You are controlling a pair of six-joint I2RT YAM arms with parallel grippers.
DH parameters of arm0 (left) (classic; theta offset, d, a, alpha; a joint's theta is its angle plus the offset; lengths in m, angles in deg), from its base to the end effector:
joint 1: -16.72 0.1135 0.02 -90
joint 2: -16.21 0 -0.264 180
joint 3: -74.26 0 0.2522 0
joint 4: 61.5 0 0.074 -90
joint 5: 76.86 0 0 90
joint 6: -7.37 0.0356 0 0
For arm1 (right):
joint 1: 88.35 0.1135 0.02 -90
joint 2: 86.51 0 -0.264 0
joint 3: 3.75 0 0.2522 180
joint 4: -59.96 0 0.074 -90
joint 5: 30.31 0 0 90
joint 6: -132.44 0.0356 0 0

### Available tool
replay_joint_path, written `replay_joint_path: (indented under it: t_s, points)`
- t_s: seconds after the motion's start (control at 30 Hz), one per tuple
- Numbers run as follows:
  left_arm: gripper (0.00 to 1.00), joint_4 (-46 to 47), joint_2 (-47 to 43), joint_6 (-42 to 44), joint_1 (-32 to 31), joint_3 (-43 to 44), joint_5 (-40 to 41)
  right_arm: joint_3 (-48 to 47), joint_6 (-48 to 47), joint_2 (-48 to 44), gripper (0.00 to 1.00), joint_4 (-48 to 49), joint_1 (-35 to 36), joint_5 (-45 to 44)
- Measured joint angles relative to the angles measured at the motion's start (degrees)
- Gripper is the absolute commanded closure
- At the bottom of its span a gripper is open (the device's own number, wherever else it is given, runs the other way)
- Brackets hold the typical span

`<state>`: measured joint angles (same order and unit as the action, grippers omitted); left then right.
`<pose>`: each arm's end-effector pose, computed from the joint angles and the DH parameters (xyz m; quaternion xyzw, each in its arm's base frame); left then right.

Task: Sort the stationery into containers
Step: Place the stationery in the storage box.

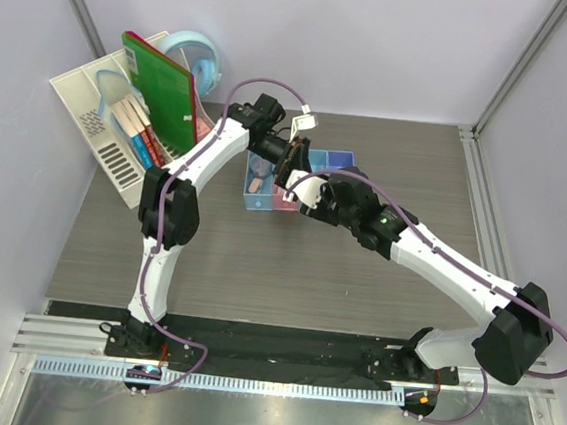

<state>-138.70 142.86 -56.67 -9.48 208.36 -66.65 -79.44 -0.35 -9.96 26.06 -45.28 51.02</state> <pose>0.3932 -0.2325 0.2827 0.4333 0.6288 -0.6317 0.1336 0.2232 0.2013 0.3042 -0.5761 0.6708 -0.0658 0.4624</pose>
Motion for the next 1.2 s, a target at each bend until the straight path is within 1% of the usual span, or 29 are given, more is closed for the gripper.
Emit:
replay_joint_path:
  t_s: [0.1, 0.2, 0.23, 0.3, 0.37, 0.4, 0.47, 0.5, 0.57, 0.6, 0.67, 0.73, 0.77, 0.8, 0.83, 0.9, 0.93, 1.03, 1.2]
  points:
    - [0.35, -0.3, 0.0, 0.0, 0.0, 0.0, 0.0, -0.7, 0.0, 0.0, 0.63, 0.1, 0.0, -0.4]
    - [0.4, -0.5, 0.0, 0.0, -0.1, 0.0, -0.1, -1.4, -0.1, 0.0, 0.63, 0.3, 0.0, -0.6]
    - [0.47, -0.5, 0.0, 0.0, -0.1, 0.0, -0.1, -1.5, -0.2, 0.0, 0.63, 0.3, 0.0, -0.7]
    - [0.51, -0.6, 0.0, 0.0, -0.1, 0.0, -0.2, -1.6, -0.2, 0.0, 0.63, 0.4, 0.1, -0.7]
    - [0.58, -0.6, 0.0, 0.1, 0.0, 0.0, -0.1, -1.7, -0.2, 0.0, 0.63, 0.4, 0.2, -0.7]
    - [0.65, -0.6, 0.0, 0.1, 0.0, 0.0, 0.0, -1.7, -0.2, 0.0, 0.63, 0.4, 0.2, -0.7]
    - [0.73, -0.6, 0.0, 0.0, 0.0, 0.0, 0.0, -1.9, -0.2, 0.0, 0.62, 0.4, 0.2, -0.7]
    - [0.82, -0.5, 0.0, 0.1, 0.1, 0.0, 0.0, -1.9, -0.2, 0.0, 0.61, 0.4, 0.2, -0.7]
    - [0.92, -0.4, 0.0, 0.1, 0.1, 0.0, 0.1, -1.9, -0.2, 0.0, 0.58, 0.4, 0.2, -0.7]
    - [1.0, -0.5, 0.0, 0.1, 0.1, 0.0, 0.1, -1.9, -0.2, 0.0, 0.58, 0.4, 0.2, -0.8]
    - [1.0, -0.5, 0.0, 0.1, 0.1, 0.0, 0.1, -1.9, -0.2, 0.2, 0.56, 0.4, 0.3, -1.0]
    - [1.0, -0.5, 0.0, 0.1, 0.1, 0.0, 0.4, -1.9, -0.2, 0.4, 0.5, 0.5, 0.3, -1.2]
    - [1.0, -0.5, 0.0, 0.1, 0.1, 0.0, 0.5, -1.9, -0.2, 0.5, 0.41, 0.5, 0.3, -1.2]
    - [1.0, -0.4, 0.0, 0.1, 0.1, 0.0, 0.7, -1.9, -0.2, 0.7, 0.37, 0.6, 0.3, -1.4]
    - [1.0, -0.4, 0.0, 0.1, 0.1, 0.0, 0.6, -1.9, -0.2, 0.8, 0.25, 0.8, 0.3, -1.6]
    - [1.0, -0.6, 0.0, 0.1, 0.0, 0.0, 0.5, -1.9, 0.0, 1.4, 0.17, 1.9, 0.3, -2.2]
    - [1.0, -0.6, 0.0, 0.1, -0.1, 0.0, 0.5, -2.0, 0.0, 1.6, 0.1, 2.3, 0.3, -2.5]
    - [1.0, -0.6, 0.0, 0.1, -0.3, 0.0, 0.8, -2.0, 0.5, 1.8, 0.02, 2.8, 0.3, -3.1]
    - [1.0, 0.2, 0.0, -1.1, -0.3, 0.0, 2.6, -2.0, 2.1, 1.7, 0.0, 3.5, 0.3, -3.4]
